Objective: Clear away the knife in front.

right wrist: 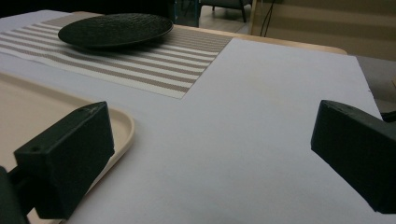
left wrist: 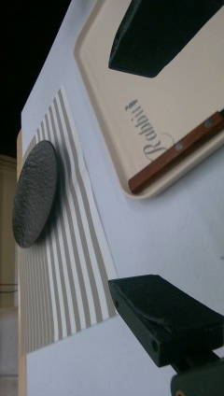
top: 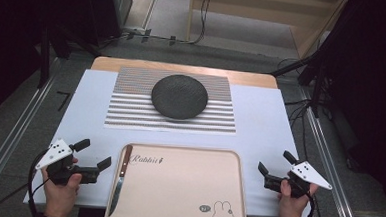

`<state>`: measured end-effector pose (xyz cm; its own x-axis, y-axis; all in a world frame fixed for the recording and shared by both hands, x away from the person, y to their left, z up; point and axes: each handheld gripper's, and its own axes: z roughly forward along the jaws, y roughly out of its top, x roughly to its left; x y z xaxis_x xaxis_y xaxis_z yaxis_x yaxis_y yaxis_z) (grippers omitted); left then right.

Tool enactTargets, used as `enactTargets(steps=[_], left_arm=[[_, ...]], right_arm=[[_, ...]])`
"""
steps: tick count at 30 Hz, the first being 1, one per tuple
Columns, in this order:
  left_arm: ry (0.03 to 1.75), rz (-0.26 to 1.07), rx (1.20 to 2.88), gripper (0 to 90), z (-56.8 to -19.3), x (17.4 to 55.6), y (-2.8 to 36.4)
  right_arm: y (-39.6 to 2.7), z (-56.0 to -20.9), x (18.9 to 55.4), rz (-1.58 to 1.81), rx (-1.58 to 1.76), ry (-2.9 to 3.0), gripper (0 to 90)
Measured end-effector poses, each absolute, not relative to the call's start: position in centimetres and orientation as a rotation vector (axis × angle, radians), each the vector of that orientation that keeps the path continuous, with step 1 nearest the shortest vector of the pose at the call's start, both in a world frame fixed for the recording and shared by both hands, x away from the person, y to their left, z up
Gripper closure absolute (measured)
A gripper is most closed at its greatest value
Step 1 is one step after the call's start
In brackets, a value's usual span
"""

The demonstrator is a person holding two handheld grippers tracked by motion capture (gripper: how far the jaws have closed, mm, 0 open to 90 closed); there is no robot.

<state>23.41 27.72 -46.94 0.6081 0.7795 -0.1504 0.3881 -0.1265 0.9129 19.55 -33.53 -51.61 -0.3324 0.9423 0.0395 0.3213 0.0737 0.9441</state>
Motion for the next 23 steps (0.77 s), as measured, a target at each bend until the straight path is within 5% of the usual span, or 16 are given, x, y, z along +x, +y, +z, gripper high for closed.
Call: enactTargets(steps=[23], left_arm=[[1.069, 0.497, 1.723, 0.0, -48.3, 24.3, 32.3]], right_arm=[[-33.6, -51.6, 19.6, 1.270, 1.262, 1.726, 0.0]])
